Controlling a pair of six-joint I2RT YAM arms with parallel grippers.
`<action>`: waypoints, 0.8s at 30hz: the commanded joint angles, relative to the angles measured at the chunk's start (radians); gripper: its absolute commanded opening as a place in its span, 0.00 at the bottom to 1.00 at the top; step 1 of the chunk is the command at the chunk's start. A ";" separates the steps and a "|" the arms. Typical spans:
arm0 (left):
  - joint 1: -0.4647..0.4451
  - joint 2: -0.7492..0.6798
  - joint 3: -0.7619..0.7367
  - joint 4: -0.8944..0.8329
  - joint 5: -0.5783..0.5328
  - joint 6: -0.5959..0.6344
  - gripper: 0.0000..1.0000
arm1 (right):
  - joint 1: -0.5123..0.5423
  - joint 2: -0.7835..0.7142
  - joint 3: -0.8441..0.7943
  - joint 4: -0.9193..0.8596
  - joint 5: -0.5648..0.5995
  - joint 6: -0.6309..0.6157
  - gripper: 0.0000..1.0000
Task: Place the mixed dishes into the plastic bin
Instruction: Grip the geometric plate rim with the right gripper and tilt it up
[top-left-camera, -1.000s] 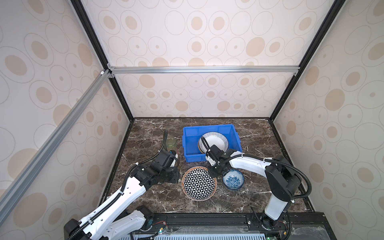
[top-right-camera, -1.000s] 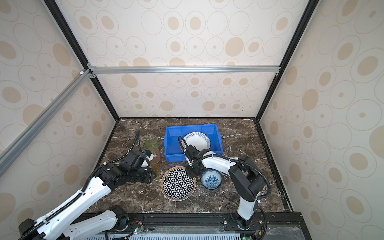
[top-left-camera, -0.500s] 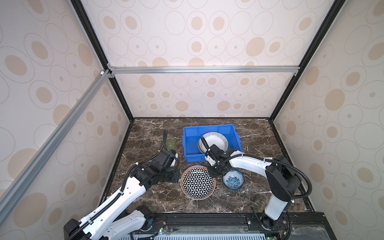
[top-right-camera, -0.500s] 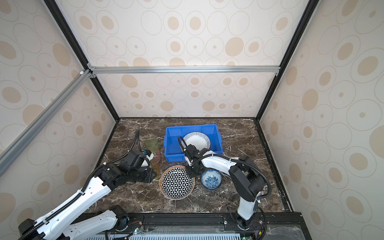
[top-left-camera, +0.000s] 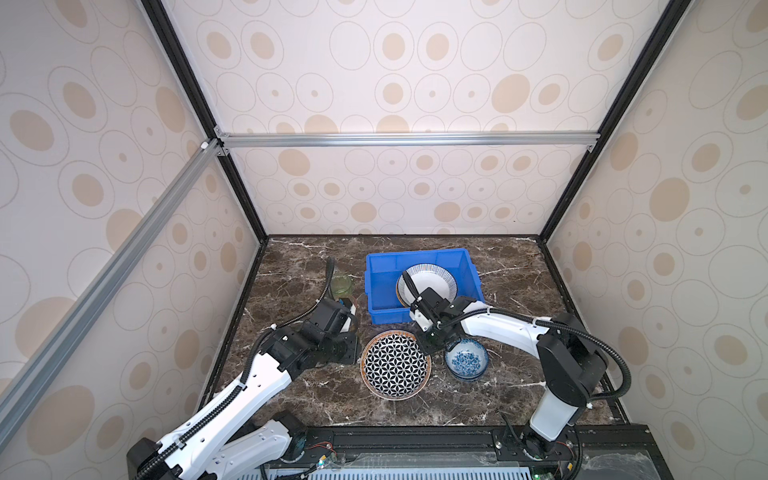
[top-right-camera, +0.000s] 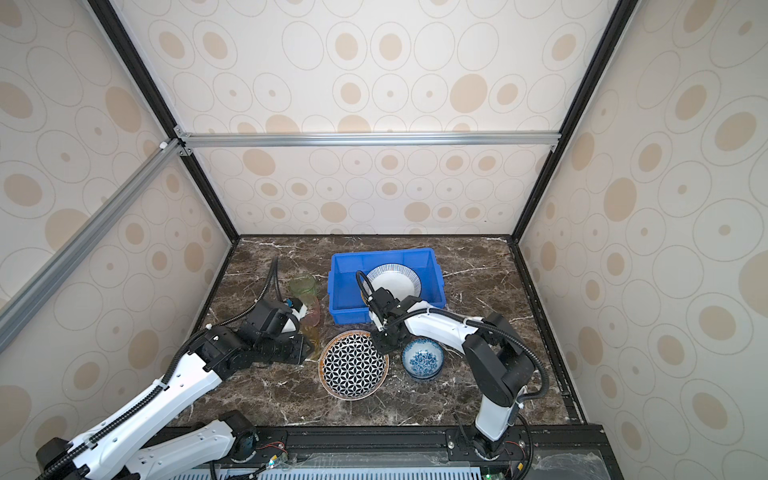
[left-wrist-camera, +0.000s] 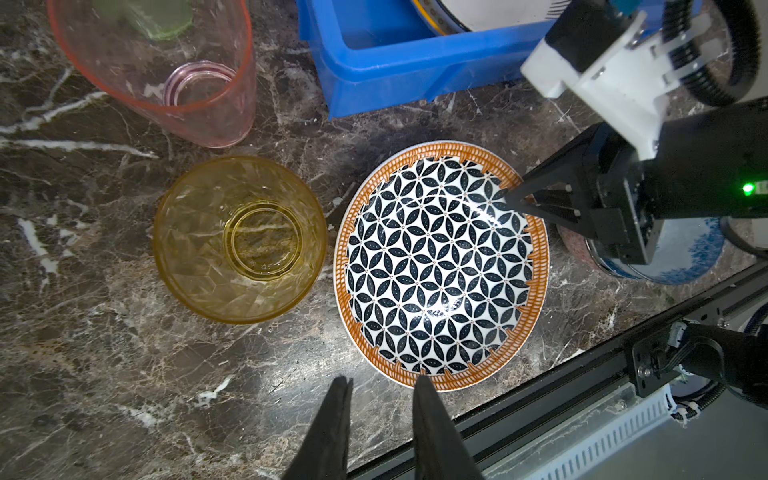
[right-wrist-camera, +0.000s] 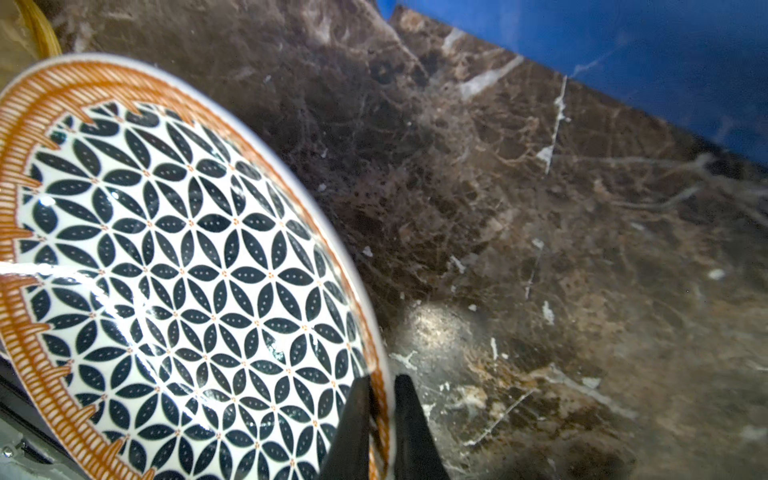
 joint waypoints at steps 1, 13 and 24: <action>-0.008 0.004 0.044 0.003 -0.018 -0.012 0.27 | 0.002 -0.028 0.000 -0.061 0.081 -0.015 0.00; -0.013 0.008 0.062 0.005 -0.021 -0.015 0.27 | 0.002 -0.105 -0.015 -0.072 0.087 -0.017 0.00; -0.016 0.013 0.059 0.011 -0.019 -0.009 0.27 | 0.002 -0.157 -0.013 -0.093 0.093 -0.019 0.00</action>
